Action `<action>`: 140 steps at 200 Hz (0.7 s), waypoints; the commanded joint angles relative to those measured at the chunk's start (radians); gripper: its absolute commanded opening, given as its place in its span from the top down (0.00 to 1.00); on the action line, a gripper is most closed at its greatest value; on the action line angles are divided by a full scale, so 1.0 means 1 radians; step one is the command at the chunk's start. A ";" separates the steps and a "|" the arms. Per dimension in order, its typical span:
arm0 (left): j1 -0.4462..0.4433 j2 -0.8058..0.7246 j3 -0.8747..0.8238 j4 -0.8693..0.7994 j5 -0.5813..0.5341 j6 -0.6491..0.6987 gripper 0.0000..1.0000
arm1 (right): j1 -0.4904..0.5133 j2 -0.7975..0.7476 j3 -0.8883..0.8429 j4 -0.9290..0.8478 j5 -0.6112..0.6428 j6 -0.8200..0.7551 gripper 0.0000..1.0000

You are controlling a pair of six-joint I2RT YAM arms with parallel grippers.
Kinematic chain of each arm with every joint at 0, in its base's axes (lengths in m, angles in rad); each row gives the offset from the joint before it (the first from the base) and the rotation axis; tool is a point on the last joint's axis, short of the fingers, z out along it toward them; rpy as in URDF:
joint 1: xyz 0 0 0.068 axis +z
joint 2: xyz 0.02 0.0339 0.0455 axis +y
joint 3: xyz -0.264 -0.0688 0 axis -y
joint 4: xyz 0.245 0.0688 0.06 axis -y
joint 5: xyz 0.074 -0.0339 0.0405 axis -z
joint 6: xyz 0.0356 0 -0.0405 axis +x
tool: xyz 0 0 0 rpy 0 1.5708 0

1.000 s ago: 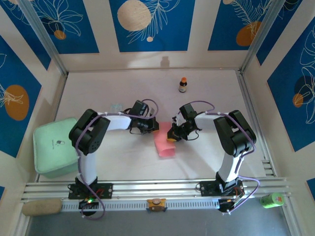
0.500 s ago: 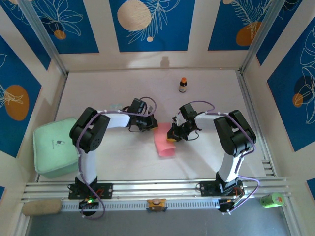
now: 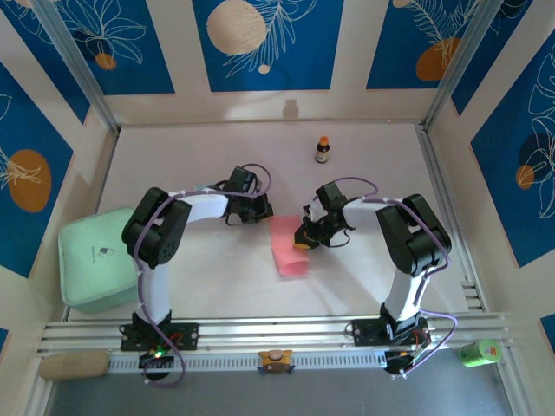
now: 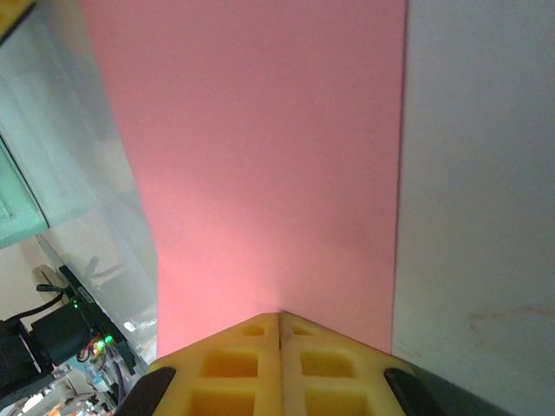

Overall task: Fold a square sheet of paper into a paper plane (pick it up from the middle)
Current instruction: First fold the square sheet of paper in half at the center of the table.

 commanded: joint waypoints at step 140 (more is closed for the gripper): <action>-0.075 -0.275 -0.160 0.027 0.063 -0.092 0.88 | 0.009 0.015 -0.023 -0.066 0.065 0.004 1.00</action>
